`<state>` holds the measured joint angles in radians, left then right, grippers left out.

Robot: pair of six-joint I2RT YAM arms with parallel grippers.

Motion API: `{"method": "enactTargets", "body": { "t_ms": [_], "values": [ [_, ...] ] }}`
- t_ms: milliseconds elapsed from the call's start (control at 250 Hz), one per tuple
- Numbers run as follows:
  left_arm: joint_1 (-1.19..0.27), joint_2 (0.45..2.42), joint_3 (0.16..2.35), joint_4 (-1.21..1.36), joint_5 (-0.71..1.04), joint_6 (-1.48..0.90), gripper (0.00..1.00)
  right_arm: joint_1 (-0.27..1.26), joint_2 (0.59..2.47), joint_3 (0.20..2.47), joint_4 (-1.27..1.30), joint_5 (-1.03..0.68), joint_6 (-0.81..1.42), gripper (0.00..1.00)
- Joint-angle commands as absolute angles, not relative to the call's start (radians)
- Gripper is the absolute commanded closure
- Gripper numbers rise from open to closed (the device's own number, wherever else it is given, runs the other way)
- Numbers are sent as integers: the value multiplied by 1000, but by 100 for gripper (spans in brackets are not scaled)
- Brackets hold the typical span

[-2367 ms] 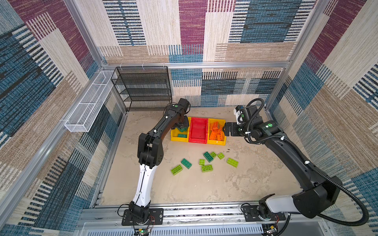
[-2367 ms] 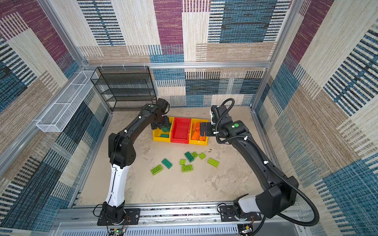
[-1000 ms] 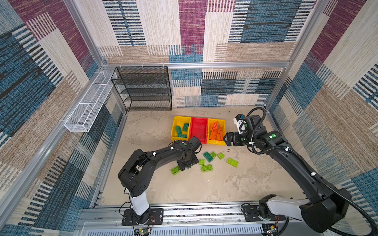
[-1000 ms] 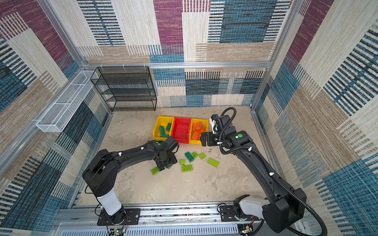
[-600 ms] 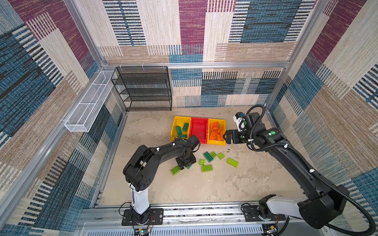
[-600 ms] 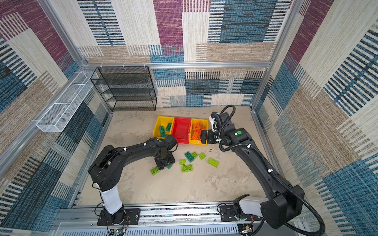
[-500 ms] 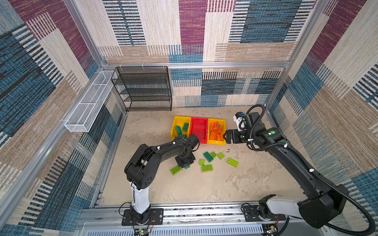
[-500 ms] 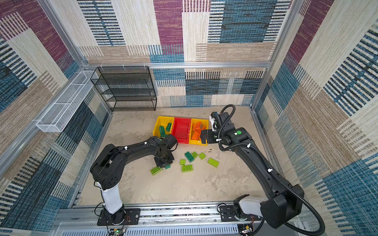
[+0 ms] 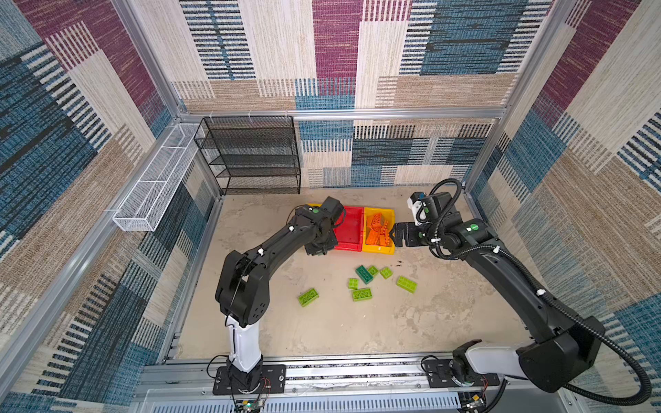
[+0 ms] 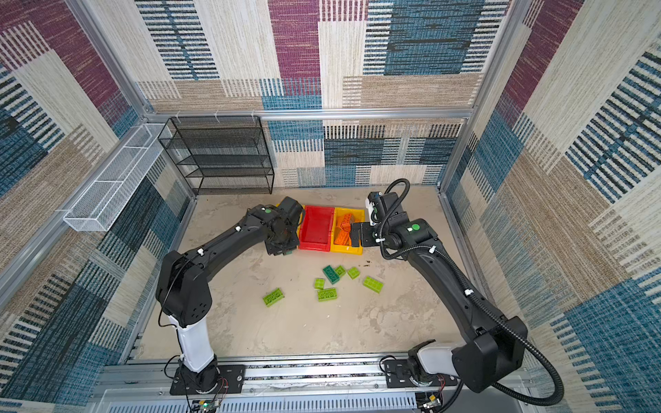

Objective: Sort the legos into containers by color
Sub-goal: 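Grasp the dark-green brick and release it into the yellow bin nearest the left arm, then withdraw the left arm while the right gripper grasps a dark-green brick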

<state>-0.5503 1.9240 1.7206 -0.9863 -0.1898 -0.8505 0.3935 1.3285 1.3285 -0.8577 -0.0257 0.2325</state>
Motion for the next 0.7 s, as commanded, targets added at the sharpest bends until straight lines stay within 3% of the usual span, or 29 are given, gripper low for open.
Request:
{"method": "enactTargets", "body": {
  "t_ms": [0, 232, 416, 488, 696],
  "values": [
    [-494, 1985, 1833, -1028, -242, -713, 75, 394, 1343, 1338, -822, -17, 255, 0],
    [-429, 2236, 2149, -1059, -217, -592, 69, 394, 1371, 1350, -806, -15, 294, 0],
    [-414, 2358, 2309, -1101, -178, -566, 28, 396, 1380, 1347, -805, -35, 313, 0],
    [-414, 2340, 2296, -1079, -172, -566, 17, 396, 1391, 1334, -798, -87, 299, 0],
    [-413, 2117, 2015, -944, -187, -575, 11, 483, 1461, 1280, -765, -140, 283, 0]
  ]
}}
